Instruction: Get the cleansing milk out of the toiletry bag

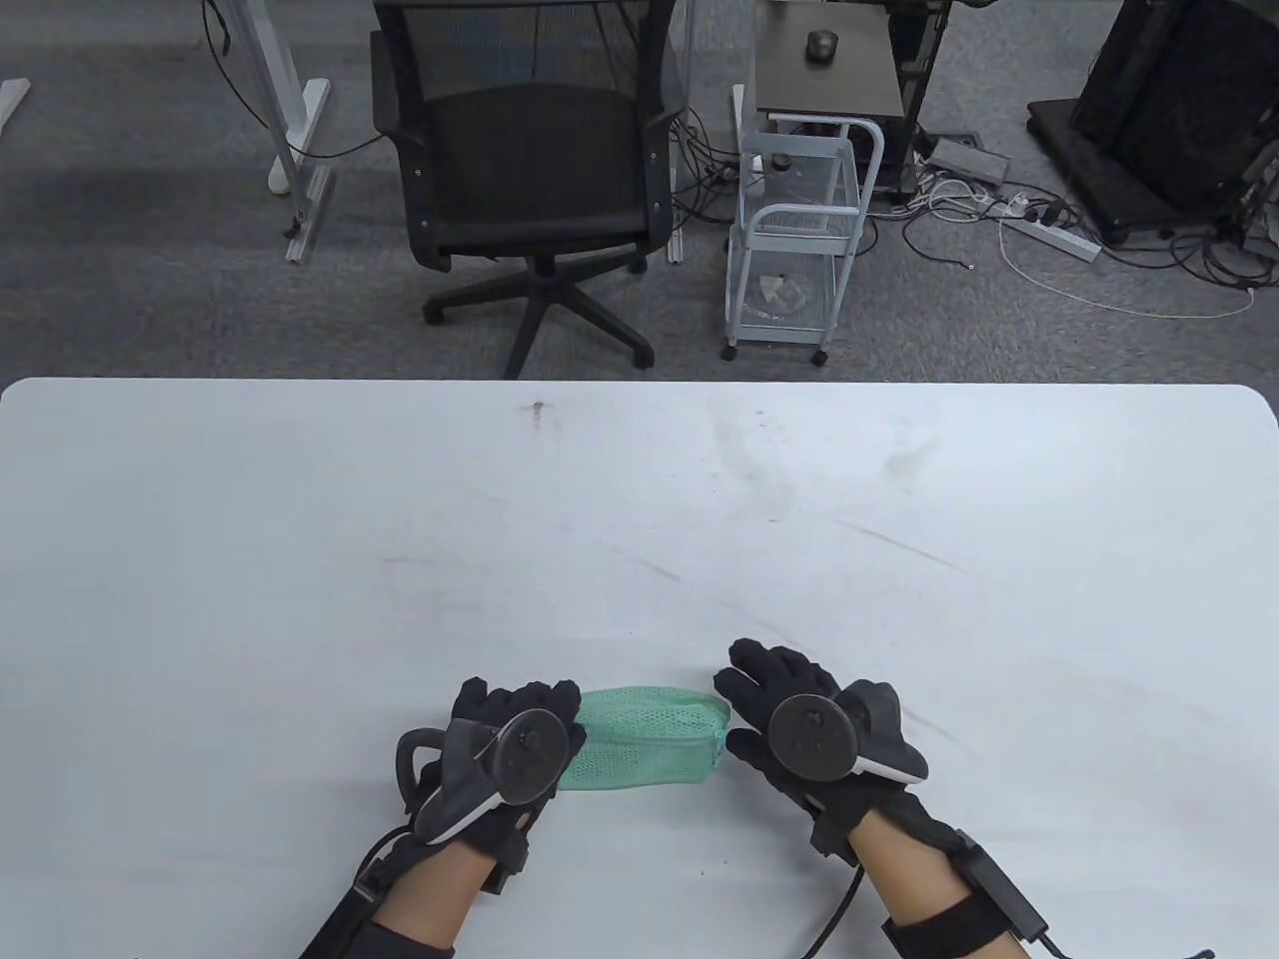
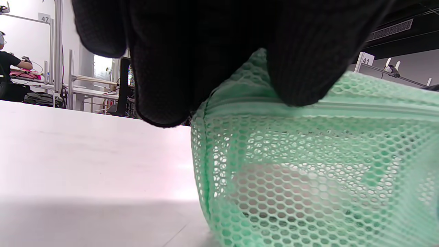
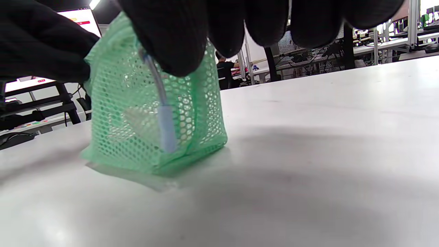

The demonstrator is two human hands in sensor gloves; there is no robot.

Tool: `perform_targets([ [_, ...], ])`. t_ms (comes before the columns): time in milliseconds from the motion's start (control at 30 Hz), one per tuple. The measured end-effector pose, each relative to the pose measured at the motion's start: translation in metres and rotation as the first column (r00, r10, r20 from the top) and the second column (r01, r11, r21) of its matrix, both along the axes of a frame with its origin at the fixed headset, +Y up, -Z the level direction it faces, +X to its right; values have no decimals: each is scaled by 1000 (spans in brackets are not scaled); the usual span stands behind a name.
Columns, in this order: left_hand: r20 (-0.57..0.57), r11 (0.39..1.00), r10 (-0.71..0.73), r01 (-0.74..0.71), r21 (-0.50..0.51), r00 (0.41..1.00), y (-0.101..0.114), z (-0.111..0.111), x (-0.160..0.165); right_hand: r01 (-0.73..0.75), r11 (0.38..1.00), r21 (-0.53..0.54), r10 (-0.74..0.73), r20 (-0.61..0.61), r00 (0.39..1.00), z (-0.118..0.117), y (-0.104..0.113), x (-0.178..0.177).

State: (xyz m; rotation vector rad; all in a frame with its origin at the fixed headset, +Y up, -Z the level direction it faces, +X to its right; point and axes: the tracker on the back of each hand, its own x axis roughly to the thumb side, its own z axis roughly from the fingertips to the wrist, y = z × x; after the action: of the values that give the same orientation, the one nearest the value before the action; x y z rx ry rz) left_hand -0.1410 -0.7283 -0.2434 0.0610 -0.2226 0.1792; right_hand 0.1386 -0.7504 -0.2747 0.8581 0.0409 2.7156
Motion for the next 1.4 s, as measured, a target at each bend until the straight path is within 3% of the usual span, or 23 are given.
perform_targets([
  [267,3,1000,0,0,-4,1000,-1,0,1,8,997,81,-4,-52,999,4,-2,-7],
  [1000,16,1000,9,-9,10,1000,-3,1,3,51,987,149,-46,-39,998,6,0,-7],
  [1400,56,993,14,-20,113,998,9,15,11,85,984,159,-91,34,995,6,8,2],
])
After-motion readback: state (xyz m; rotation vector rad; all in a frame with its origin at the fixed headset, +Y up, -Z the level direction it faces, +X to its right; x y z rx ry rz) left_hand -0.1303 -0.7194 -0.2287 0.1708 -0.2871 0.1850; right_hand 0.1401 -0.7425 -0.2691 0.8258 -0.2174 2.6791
